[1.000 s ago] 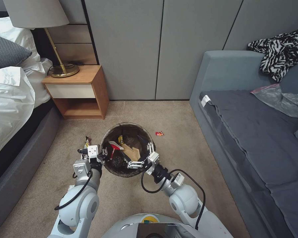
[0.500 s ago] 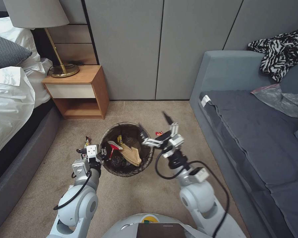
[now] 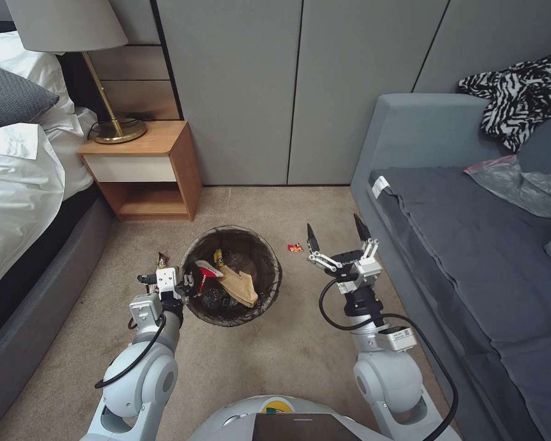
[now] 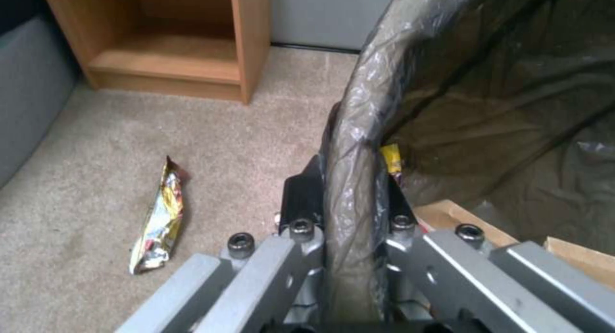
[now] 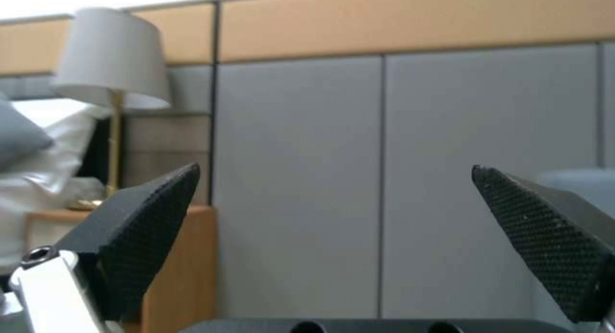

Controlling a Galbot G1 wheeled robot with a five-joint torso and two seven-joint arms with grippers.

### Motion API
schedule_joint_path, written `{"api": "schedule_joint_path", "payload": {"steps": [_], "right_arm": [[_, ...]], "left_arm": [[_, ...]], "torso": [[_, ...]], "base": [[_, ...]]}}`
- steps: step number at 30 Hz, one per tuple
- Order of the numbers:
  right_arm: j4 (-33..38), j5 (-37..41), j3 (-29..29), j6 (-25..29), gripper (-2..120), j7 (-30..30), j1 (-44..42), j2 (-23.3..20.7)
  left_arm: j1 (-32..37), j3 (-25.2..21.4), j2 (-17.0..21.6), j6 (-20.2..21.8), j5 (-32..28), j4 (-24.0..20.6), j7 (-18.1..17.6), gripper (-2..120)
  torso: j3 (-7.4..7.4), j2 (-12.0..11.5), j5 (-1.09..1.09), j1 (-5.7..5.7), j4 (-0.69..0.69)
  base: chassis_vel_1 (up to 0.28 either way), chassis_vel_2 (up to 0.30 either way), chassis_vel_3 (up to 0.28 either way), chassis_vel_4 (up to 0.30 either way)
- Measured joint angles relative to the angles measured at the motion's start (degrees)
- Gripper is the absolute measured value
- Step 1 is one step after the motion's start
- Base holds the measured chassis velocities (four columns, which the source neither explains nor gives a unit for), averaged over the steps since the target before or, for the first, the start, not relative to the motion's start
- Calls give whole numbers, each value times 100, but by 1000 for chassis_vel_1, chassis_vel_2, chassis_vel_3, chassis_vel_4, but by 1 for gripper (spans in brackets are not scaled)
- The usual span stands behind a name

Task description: Pick up the trash bin, then pick up the garbage from the floor and place it into the trash bin.

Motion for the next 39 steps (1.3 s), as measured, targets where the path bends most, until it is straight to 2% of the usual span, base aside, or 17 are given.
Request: {"api": "schedule_joint_path", "payload": {"steps": [10, 29, 39], "right_arm": [[-384, -27, 133, 223, 100, 76, -148, 195], [-452, 30, 178, 289, 99, -167, -140, 206], [-474, 54, 180, 306, 99, -192, -116, 197]], "left_arm": [[-31, -59, 11, -18, -16, -4, 3, 4], [-22, -64, -6, -49, -15, -22, 10, 4], [-16, -65, -8, -55, -12, -22, 13, 4]], "torso": [[0, 0, 0, 0, 1], [0, 0, 0, 0, 0], [0, 0, -1, 0, 0]], "base": [[0, 0, 0, 0], [0, 0, 0, 0], [-149, 141, 148, -139]]}}
